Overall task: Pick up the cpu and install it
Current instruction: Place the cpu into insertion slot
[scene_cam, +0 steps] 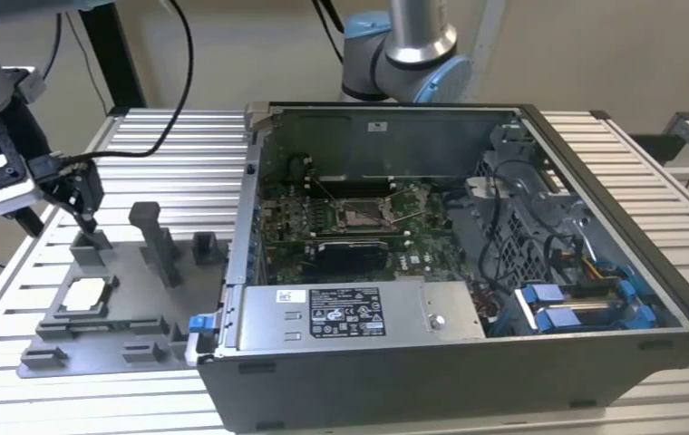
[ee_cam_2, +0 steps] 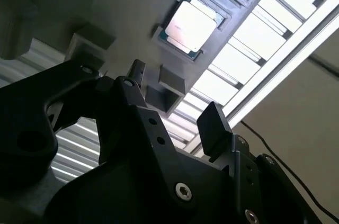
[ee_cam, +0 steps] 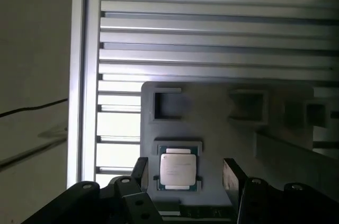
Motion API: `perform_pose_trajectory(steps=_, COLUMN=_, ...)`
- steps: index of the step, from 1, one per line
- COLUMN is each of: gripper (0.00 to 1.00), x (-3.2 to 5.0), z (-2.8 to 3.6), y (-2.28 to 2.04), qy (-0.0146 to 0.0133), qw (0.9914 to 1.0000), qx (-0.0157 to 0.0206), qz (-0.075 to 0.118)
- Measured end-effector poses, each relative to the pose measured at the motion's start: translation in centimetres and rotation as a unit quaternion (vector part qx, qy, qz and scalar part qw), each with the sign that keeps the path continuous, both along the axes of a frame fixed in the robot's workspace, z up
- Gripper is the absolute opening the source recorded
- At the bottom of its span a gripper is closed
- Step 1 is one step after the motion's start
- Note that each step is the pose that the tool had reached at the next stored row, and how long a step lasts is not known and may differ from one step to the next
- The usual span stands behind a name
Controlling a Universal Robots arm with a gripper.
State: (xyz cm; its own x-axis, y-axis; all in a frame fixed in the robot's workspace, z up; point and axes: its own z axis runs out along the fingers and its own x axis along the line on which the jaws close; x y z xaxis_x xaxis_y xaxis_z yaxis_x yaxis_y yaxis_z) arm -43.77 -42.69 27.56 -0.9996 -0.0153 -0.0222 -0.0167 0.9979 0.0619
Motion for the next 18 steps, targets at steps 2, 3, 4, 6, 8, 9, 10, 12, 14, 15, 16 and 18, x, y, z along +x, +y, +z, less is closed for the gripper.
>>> perform_pose_trajectory(steps=2, gripper=1.00, x=0.00, z=-0.37, y=-0.01, qy=0.0000, qw=1.00000, qx=0.0000, qz=-0.001)
perform_pose_trajectory(steps=3, gripper=1.00, x=0.00, z=-0.54, y=-0.02, qy=0.0000, qw=1.00000, qx=0.0000, qz=-0.001)
perform_pose_trajectory(steps=4, gripper=1.00, x=0.00, z=-0.73, y=-0.04, qy=0.0000, qw=1.00000, qx=0.0000, qz=-0.001)
perform_pose_trajectory(steps=6, gripper=1.00, x=0.00, z=-1.09, y=-0.08, qy=0.0000, qw=1.00000, qx=0.0000, qz=-0.001)
perform_pose_trajectory(steps=8, gripper=1.00, x=0.00, z=-1.42, y=-0.11, qy=0.0001, qw=1.00000, qx=0.0000, qz=-0.001)
perform_pose_trajectory(steps=9, gripper=1.00, x=0.00, z=-1.55, y=-0.13, qy=0.0001, qw=1.00000, qx=0.0000, qz=-0.001)
perform_pose_trajectory(steps=10, gripper=1.00, x=0.00, z=-1.65, y=-0.14, qy=0.0001, qw=1.00000, qx=0.0000, qz=-0.001)
perform_pose_trajectory(steps=12, gripper=1.00, x=0.00, z=-1.86, y=-0.17, qy=0.0001, qw=1.00000, qx=0.0000, qz=-0.001)
perform_pose_trajectory(steps=14, gripper=1.00, x=0.00, z=-2.11, y=-0.21, qy=0.0002, qw=1.00000, qx=0.0000, qz=-0.001)
perform_pose_trajectory(steps=15, gripper=1.00, x=0.00, z=-2.25, y=-0.25, qy=0.0002, qw=1.00000, qx=0.0000, qz=-0.001)
perform_pose_trajectory(steps=16, gripper=1.00, x=0.00, z=-2.36, y=-0.31, qy=0.0003, qw=1.00000, qx=0.0000, qz=-0.001)
perform_pose_trajectory(steps=18, gripper=1.00, x=0.00, z=-2.63, y=-0.40, qy=0.0002, qw=1.00000, qx=0.0000, qz=-0.001)
